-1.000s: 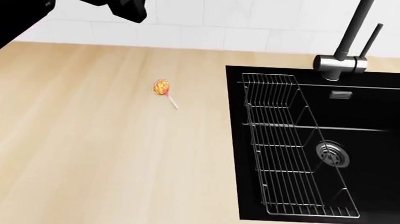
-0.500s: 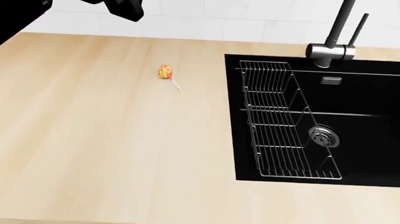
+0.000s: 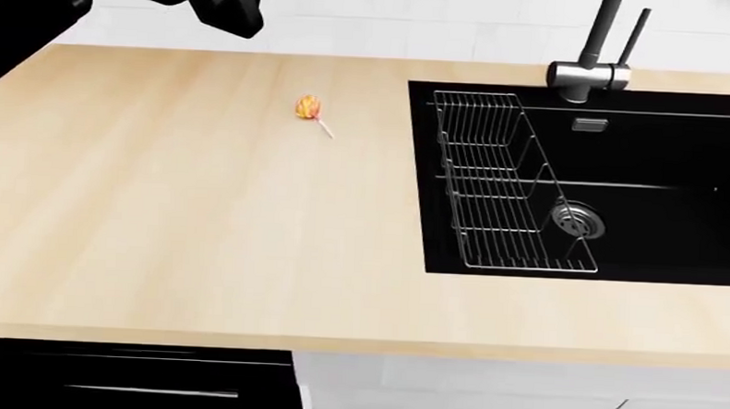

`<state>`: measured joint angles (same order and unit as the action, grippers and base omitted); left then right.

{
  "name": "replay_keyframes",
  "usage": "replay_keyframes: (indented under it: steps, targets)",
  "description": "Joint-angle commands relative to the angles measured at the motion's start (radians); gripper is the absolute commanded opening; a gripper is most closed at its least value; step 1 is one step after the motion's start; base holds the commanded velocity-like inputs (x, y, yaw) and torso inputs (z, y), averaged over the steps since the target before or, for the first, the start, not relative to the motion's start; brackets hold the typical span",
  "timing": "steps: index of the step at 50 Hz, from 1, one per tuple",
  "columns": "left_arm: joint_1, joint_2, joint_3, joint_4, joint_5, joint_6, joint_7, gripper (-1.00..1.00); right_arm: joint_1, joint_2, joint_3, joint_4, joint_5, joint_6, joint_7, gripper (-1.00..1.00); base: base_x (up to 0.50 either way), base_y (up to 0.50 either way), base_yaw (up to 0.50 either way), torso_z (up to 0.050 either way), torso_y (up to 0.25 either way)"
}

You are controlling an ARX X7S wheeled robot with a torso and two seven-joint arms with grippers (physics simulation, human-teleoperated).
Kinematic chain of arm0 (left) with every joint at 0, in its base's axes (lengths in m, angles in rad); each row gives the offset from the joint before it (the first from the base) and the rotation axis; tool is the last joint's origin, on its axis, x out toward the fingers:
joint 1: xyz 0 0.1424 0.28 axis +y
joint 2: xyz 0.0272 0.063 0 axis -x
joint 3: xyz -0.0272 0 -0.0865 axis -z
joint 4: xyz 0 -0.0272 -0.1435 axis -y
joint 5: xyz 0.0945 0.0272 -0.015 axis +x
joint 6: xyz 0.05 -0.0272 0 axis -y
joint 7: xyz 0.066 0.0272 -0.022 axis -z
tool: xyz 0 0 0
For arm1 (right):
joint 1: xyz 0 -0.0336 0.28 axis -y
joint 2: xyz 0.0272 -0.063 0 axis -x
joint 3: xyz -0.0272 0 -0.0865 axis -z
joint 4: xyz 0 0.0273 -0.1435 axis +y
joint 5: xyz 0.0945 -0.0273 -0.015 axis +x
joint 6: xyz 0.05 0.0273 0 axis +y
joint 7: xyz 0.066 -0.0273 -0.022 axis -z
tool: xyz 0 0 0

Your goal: Pick the cans from the counter and place them in their designated side in the cabinet.

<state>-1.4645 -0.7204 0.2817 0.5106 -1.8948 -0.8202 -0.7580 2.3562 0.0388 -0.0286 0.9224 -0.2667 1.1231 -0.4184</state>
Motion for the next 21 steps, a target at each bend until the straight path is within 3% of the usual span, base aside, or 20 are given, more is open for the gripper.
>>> replay_keyframes:
  steps: [1,21]
  targets:
    - [-0.002,0.001,0.003,0.001,-0.002,0.003,-0.004,1.0,0.0,0.0,0.0,0.0,0.0,0.0,0.0,1.0,-0.22,0.0,0.0,0.0,0.0]
    - [0.004,0.007,0.011,-0.007,0.023,0.003,0.021,1.0,0.0,0.0,0.0,0.0,0.0,0.0,0.0,1.0,-0.22,0.0,0.0,0.0,-0.001]
